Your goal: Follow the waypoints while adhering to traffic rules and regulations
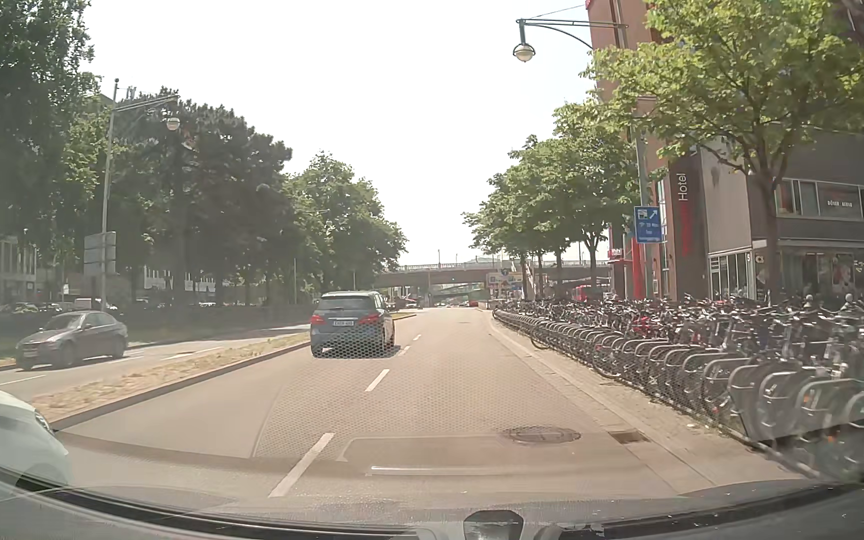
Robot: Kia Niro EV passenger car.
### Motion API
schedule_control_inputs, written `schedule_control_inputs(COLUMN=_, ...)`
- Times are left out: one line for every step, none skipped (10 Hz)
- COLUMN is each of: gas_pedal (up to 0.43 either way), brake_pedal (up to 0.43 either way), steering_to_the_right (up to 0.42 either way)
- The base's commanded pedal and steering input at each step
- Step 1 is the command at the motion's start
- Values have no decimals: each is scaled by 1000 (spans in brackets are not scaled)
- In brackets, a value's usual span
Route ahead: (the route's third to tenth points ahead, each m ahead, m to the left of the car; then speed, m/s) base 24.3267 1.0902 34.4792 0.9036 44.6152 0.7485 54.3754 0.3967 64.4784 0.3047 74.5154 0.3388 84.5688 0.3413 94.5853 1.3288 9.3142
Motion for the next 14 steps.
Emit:
schedule_control_inputs(gas_pedal=169, brake_pedal=0, steering_to_the_right=1)
schedule_control_inputs(gas_pedal=169, brake_pedal=0, steering_to_the_right=1)
schedule_control_inputs(gas_pedal=169, brake_pedal=0, steering_to_the_right=1)
schedule_control_inputs(gas_pedal=169, brake_pedal=0, steering_to_the_right=1)
schedule_control_inputs(gas_pedal=169, brake_pedal=0, steering_to_the_right=1)
schedule_control_inputs(gas_pedal=157, brake_pedal=0, steering_to_the_right=1)
schedule_control_inputs(gas_pedal=157, brake_pedal=0, steering_to_the_right=1)
schedule_control_inputs(gas_pedal=157, brake_pedal=0, steering_to_the_right=1)
schedule_control_inputs(gas_pedal=157, brake_pedal=0, steering_to_the_right=1)
schedule_control_inputs(gas_pedal=157, brake_pedal=0, steering_to_the_right=1)
schedule_control_inputs(gas_pedal=157, brake_pedal=0, steering_to_the_right=1)
schedule_control_inputs(gas_pedal=157, brake_pedal=0, steering_to_the_right=1)
schedule_control_inputs(gas_pedal=157, brake_pedal=0, steering_to_the_right=1)
schedule_control_inputs(gas_pedal=157, brake_pedal=0, steering_to_the_right=1)
